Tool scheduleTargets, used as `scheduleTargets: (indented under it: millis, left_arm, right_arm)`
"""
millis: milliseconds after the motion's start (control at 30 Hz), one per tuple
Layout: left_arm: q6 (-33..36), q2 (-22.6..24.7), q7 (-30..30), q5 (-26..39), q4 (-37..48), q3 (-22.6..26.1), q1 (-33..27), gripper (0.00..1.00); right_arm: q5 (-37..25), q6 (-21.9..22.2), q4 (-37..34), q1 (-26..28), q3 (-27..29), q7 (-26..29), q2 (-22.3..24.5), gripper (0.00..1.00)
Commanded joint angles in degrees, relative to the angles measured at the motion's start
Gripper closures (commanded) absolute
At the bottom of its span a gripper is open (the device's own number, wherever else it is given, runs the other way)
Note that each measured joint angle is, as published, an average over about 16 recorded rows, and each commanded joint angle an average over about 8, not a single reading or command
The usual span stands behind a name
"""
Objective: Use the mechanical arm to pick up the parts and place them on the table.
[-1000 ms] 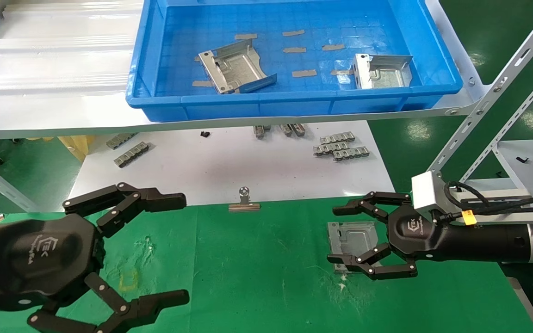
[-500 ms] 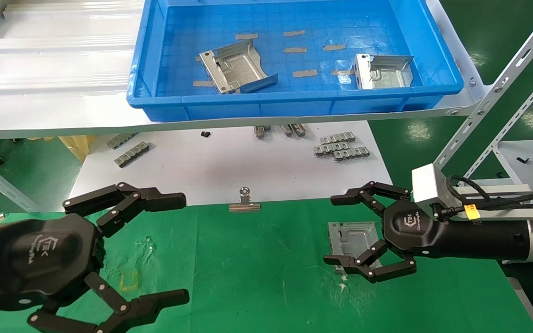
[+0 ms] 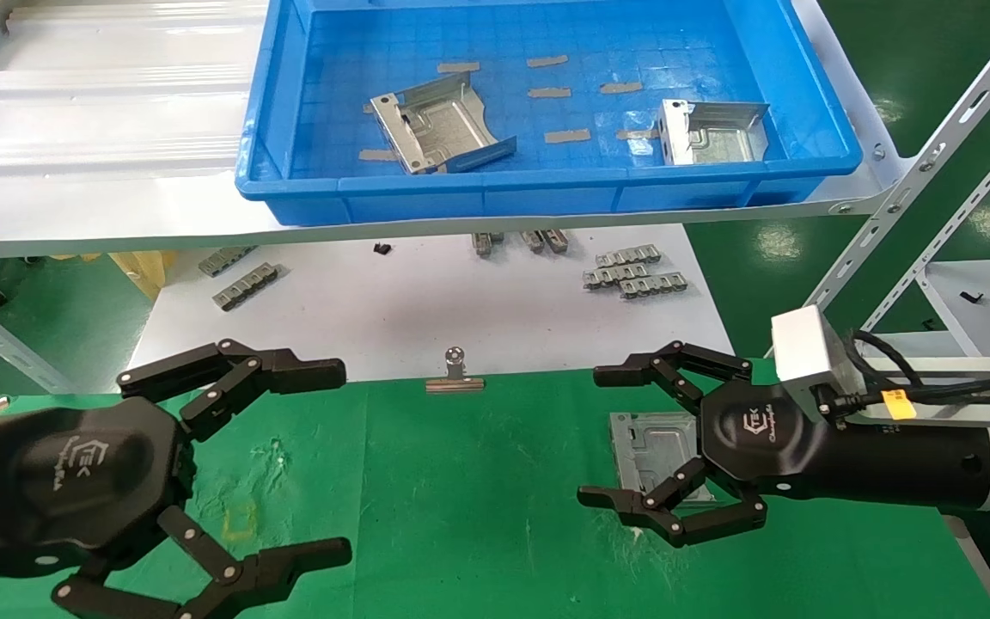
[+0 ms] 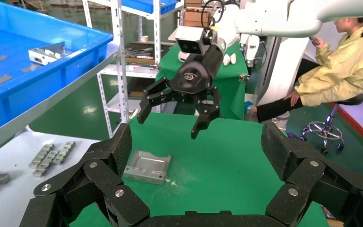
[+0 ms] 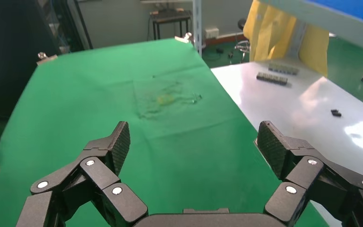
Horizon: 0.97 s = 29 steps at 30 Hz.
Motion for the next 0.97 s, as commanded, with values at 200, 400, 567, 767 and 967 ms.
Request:
scheduleTargets:
  millis: [200,400,567,767,967]
  left_arm:
    - [0.0,0.0,0.0,0.0,0.0,0.0,0.0,0.0]
    - [0.0,0.0,0.0,0.0,0.0,0.0,0.0,0.0]
    - [0.0,0.0,0.0,0.0,0.0,0.0,0.0,0.0]
    - [0.0,0.0,0.0,0.0,0.0,0.0,0.0,0.0]
    - [0.0,0.0,0.0,0.0,0.0,0.0,0.0,0.0]
  right_arm:
    - [0.2,0.8,6.2,-3.7,5.4,3.8,1.4,0.0]
    - [0.4,1.4,11.5,-6.8,9.9,7.1,2.7,0.0]
    - [0.6,1.9,15.9,-9.4,13.7,9.8,3.7,0.0]
    - [0.8,2.6,21.3,-12.6,18.3,13.0,4.9,0.0]
    - [0.9,3.1,25.2,-15.0,21.8,15.5,5.9,0.0]
